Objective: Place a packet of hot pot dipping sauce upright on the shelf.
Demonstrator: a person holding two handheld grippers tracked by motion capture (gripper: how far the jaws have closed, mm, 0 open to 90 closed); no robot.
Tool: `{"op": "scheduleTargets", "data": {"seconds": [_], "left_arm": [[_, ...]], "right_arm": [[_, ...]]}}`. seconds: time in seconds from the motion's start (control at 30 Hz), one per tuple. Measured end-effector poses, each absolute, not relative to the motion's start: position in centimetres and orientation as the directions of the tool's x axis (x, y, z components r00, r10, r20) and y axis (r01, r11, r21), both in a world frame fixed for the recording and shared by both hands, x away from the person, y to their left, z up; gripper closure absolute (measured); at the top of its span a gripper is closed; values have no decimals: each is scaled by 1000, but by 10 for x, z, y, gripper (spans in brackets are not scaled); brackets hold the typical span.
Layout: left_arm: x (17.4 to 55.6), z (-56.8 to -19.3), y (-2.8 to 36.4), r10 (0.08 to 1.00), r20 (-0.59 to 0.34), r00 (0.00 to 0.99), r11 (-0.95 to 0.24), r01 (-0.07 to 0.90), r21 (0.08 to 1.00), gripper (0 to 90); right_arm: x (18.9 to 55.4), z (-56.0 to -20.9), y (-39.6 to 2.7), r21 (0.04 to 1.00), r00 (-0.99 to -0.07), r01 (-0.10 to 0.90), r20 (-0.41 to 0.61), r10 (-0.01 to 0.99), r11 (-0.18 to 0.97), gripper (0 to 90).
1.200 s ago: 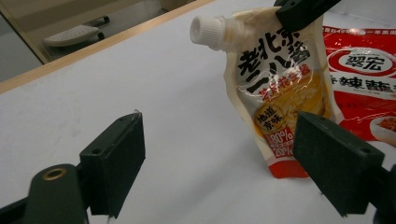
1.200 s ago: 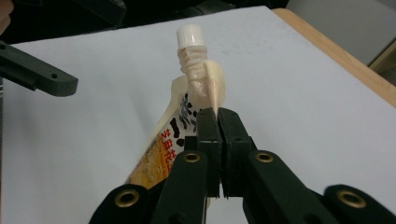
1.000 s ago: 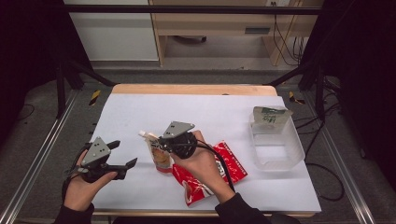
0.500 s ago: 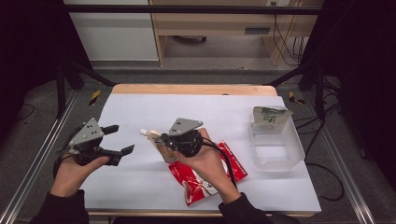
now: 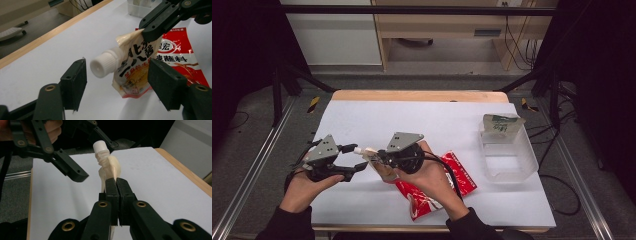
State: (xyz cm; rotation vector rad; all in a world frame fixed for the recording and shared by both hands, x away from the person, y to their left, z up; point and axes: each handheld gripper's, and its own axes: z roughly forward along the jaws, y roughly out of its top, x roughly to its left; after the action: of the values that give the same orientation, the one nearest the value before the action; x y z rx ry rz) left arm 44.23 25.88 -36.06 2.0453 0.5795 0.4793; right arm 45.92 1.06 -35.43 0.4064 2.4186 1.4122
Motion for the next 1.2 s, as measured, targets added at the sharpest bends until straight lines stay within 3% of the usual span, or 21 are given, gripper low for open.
{"op": "scheduleTargets", "data": {"seconds": [0.07,0.1,0.17,0.5,0.57,0.7,1.2], "left_arm": [[442,-361,258,565,102,819,-460,210,863,384],[441,-359,260,569,102,816,-453,207,867,454],[442,-359,262,570,88,817,-441,214,872,501],[444,-363,263,536,73,841,-454,215,865,513],[444,-363,265,540,61,839,-444,223,868,598],[444,-362,268,524,28,851,-430,236,872,680],[431,-339,261,510,90,856,-474,192,859,728]], "right_arm": [[458,-354,11,877,-914,86,-120,388,473,891],[457,-353,13,878,-920,79,-118,373,472,891],[456,-354,14,880,-925,79,-111,364,468,891],[454,-355,17,880,-936,71,-103,336,469,890],[453,-355,17,877,-937,70,-107,334,475,890],[455,-356,16,879,-937,72,-102,335,471,889],[448,-352,20,863,-918,84,-127,376,498,879]]}}
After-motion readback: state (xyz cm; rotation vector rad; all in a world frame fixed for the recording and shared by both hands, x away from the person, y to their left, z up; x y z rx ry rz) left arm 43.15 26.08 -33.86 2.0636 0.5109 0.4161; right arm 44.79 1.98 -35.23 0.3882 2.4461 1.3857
